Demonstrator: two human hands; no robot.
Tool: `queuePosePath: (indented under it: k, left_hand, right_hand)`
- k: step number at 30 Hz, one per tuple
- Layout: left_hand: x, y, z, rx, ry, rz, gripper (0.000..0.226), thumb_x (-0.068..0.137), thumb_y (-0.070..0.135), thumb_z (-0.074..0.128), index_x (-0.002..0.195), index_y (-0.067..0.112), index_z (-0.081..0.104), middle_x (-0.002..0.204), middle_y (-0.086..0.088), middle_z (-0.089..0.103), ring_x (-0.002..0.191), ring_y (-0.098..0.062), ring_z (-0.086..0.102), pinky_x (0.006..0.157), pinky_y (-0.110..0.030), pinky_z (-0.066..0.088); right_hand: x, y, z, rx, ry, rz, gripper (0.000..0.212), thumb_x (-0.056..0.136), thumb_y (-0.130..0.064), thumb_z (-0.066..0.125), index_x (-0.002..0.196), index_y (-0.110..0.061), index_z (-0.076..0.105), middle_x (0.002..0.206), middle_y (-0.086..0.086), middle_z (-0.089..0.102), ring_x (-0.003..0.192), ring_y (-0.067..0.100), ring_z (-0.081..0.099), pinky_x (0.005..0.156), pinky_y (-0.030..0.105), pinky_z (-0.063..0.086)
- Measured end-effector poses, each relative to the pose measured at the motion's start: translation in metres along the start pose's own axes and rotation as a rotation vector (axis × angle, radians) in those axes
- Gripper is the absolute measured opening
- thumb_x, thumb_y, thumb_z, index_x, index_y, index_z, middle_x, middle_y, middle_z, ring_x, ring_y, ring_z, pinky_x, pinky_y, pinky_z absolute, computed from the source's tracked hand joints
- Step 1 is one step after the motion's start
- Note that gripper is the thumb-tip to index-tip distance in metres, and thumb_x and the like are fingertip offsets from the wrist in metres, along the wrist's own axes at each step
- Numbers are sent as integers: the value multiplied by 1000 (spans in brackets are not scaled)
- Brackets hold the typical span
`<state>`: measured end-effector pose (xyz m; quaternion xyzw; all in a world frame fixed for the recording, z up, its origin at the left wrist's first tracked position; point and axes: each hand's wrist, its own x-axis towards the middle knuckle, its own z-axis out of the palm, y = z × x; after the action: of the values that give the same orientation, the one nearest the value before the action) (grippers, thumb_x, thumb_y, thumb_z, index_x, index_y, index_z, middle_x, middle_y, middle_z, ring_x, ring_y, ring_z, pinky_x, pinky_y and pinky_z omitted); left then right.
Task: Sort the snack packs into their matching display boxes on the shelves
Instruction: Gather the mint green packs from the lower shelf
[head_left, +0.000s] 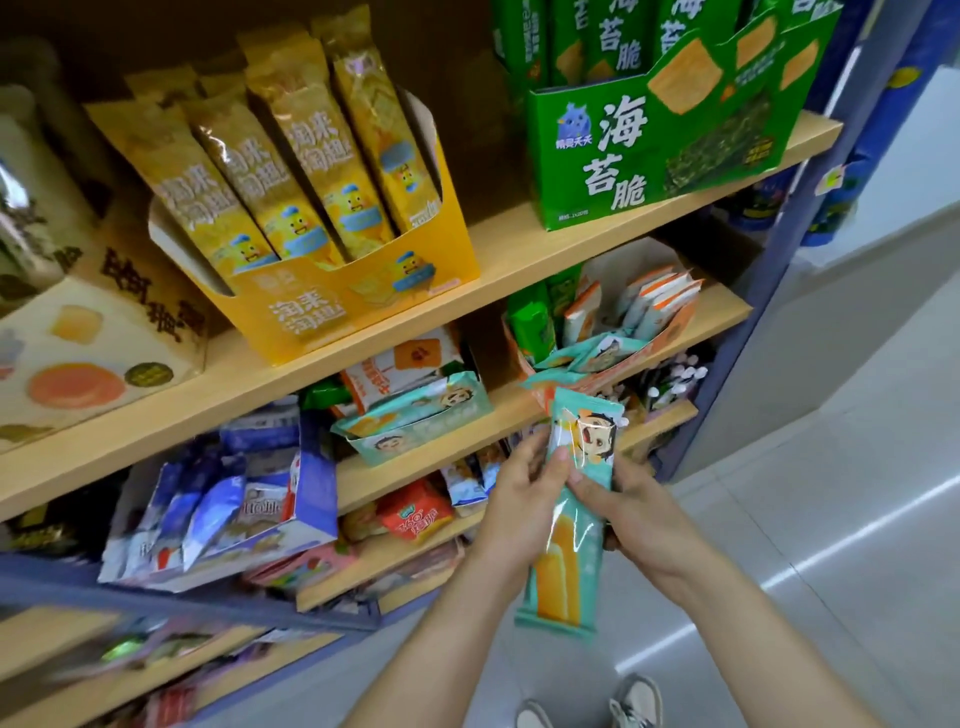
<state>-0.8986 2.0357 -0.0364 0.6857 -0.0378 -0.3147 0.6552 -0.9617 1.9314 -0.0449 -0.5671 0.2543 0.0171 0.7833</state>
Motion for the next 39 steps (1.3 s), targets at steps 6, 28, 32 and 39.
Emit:
queuePosePath:
  k: [6,28,32,39]
  left_hand:
    - [-5,-3,-56,55,-8,-77,25,95,24,62,116,12,69,101,-1,74,89,-13,70,72,-23,55]
    - [65,-33,-190,1429,315,297,27,93,11,57,114,24,69,113,0,67,106,-24,58,81,-36,50]
    - [36,-48,-188,1419,264,374,22,85,9,64,103,20,71,103,-1,69,98,-27,61,74,-36,51]
    - [4,-41,-185,1204,335,530,20,74,1,75,89,15,75,86,-2,73,75,-23,67,62,-30,54]
  right_hand:
    - [9,18,36,178,100,74,19,96,-21,62,115,-19,65,97,5,77,79,19,73,64,32,56]
    - [38,43,88,558,69,158,29,82,-24,70,109,-17,66,104,5,73,93,17,70,88,39,48]
    - [42,48,96,604,2,150,29,91,-23,63,119,-15,64,110,8,72,98,21,70,87,42,55]
    - [49,58,101,604,-34,169,41,84,-28,67,123,-17,64,119,11,70,104,26,67,97,53,51]
